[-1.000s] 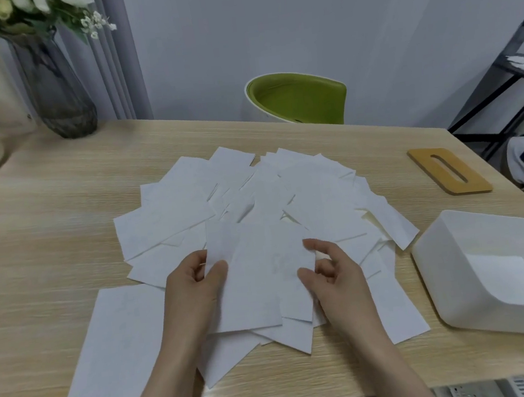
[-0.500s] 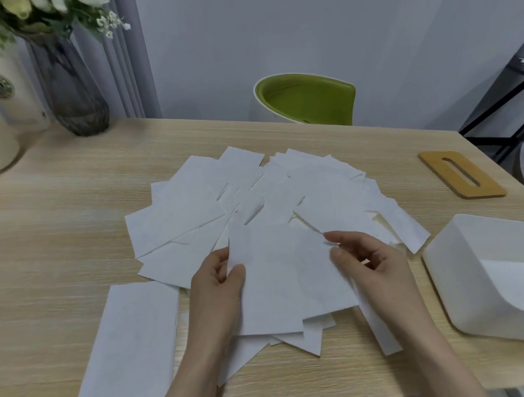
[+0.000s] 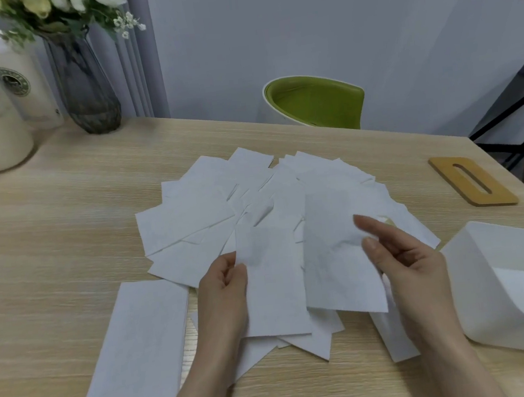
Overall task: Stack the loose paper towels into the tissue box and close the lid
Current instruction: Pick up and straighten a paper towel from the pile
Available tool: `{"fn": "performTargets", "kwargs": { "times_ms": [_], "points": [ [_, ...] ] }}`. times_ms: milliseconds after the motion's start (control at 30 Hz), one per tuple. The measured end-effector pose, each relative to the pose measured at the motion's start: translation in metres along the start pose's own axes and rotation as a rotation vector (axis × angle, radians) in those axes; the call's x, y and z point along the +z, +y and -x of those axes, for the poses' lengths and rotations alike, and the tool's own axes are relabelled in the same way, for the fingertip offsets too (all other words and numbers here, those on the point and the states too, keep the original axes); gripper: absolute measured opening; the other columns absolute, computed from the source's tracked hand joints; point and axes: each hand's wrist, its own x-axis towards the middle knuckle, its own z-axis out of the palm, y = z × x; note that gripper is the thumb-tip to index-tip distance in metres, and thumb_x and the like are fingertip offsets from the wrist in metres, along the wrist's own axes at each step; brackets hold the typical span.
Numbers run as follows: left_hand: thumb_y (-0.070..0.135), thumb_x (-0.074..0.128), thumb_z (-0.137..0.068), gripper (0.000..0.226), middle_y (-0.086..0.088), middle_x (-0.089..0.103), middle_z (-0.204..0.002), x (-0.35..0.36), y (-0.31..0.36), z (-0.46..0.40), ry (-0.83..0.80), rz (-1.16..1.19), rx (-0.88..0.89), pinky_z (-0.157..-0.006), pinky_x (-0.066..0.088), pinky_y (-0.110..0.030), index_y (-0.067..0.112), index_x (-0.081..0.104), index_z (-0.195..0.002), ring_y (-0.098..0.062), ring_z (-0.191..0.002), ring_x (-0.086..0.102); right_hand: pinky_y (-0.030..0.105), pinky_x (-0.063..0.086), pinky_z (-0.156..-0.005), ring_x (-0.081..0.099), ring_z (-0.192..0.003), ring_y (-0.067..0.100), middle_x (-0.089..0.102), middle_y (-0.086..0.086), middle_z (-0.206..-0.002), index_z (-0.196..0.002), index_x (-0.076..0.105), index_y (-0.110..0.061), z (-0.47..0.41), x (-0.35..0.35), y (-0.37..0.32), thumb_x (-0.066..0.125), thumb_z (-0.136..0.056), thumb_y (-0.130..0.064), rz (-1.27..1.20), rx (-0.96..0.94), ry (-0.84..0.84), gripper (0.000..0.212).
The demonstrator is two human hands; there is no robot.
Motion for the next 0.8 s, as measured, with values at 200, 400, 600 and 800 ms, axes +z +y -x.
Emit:
{"fn": "performTargets", "kwargs": {
  "times_ms": [200, 400, 600, 800],
  "points": [
    [0.01, 0.048, -0.098, 0.026, 0.009, 0.075, -0.089, -0.002, 0.001, -0.003, -0.023, 0.022, -0.041, -0.07, 0.048, -0.022, 0.023, 0.07, -0.096, -0.008, -0.085, 0.068, 0.015, 0.053, -0.066, 0.068, -0.08, 0.007, 0.075, -0.002, -0.088, -0.1, 0.077, -0.025, 0.002, 0.02, 0.005, 0.066, -0.075, -0.015, -0.26, 0.148, -0.135, 0.029],
    [0.012, 0.051, -0.097, 0.023, 0.0, 0.076, -0.093, -0.003, 0.004, -0.004, -0.041, 0.093, -0.11, -0.082, 0.054, -0.037, 0.02, 0.073, -0.096, -0.02, -0.093, 0.07, 0.013, 0.05, -0.064, 0.066, -0.074, 0.002, 0.072, -0.01, -0.078, -0.104, 0.072, -0.017, 0.01, 0.054, 0.019, 0.059, -0.087, 0.008, -0.17, 0.245, -0.257, 0.033],
    [0.012, 0.052, -0.097, 0.022, -0.004, 0.076, -0.094, -0.003, 0.003, -0.005, -0.05, 0.145, -0.14, -0.087, 0.053, -0.044, 0.018, 0.073, -0.096, -0.026, -0.095, 0.07, 0.01, 0.046, -0.06, 0.062, -0.067, -0.004, 0.069, -0.018, -0.07, -0.103, 0.072, -0.023, 0.011, 0.062, 0.023, 0.058, -0.089, 0.006, 0.007, 0.24, -0.224, 0.035],
    [0.029, 0.05, -0.1, 0.024, 0.005, 0.076, -0.092, -0.003, 0.003, -0.003, -0.056, 0.137, -0.094, -0.079, 0.054, -0.03, 0.022, 0.072, -0.093, -0.013, -0.09, 0.071, 0.006, 0.043, -0.058, 0.058, -0.062, -0.008, 0.067, -0.022, -0.066, -0.101, 0.07, -0.025, 0.014, 0.063, 0.024, 0.057, -0.088, 0.007, 0.049, 0.22, -0.227, 0.037]
  ]
}}
